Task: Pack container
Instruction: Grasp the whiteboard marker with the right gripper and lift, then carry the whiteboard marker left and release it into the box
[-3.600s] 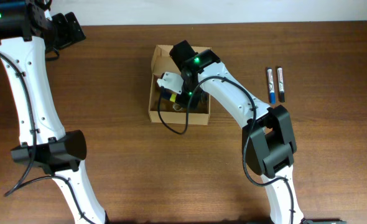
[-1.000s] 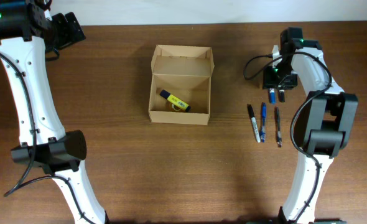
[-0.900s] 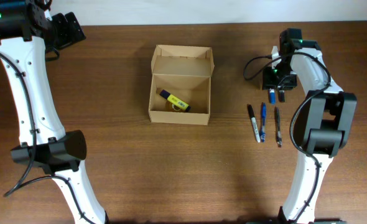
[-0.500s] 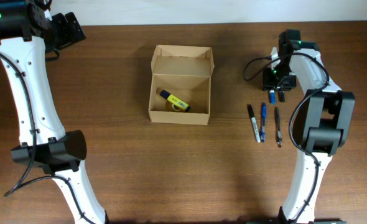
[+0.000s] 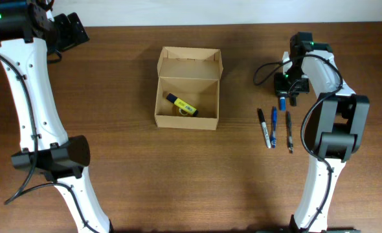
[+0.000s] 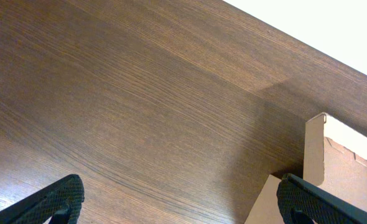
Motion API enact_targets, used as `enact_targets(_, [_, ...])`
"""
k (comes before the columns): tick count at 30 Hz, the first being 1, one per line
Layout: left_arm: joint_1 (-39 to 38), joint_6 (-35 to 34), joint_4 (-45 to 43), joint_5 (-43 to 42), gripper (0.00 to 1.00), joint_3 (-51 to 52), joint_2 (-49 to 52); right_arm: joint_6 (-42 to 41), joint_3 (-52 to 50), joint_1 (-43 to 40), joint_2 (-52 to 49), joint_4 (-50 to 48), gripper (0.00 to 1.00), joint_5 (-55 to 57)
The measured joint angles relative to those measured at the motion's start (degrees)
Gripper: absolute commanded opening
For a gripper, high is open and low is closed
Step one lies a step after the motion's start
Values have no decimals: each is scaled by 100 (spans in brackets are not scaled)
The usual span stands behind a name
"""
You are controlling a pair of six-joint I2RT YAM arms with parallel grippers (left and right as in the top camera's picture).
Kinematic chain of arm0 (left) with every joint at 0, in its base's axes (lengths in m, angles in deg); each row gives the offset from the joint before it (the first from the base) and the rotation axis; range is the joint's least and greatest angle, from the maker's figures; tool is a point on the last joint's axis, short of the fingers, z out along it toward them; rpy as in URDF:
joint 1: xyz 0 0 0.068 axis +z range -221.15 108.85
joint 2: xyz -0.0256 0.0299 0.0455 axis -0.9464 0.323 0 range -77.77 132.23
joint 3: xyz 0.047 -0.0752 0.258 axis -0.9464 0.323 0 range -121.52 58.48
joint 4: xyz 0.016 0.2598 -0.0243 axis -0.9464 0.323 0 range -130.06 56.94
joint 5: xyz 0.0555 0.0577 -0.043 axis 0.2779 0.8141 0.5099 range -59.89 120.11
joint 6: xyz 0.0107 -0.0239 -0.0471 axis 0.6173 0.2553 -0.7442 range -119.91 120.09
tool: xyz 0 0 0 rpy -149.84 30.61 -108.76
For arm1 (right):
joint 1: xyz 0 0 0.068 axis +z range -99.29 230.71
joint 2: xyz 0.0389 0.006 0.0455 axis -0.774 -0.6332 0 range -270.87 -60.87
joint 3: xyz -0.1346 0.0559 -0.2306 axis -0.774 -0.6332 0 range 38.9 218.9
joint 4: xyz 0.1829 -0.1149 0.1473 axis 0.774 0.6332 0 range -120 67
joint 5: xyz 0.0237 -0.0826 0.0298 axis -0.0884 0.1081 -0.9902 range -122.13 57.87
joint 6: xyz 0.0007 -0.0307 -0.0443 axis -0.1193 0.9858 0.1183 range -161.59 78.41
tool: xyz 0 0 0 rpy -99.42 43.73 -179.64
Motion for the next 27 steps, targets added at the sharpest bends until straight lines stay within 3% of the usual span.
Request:
enact_targets(6, [0, 0, 0, 2, 100, 0, 0, -7, 881, -2, -4, 866, 4, -581])
enact_targets(14, [0, -2, 2, 2, 100, 0, 0, 136, 3595, 284, 328, 2024, 4, -1176])
enact_targets(20, [0, 0, 2, 2, 100, 0, 0, 1346, 5222, 1563, 970, 2441, 4, -1346])
enact_targets(27, [0, 0, 0, 0, 100, 0, 0, 3056, 5226, 3084, 1043, 2802, 4, -1366])
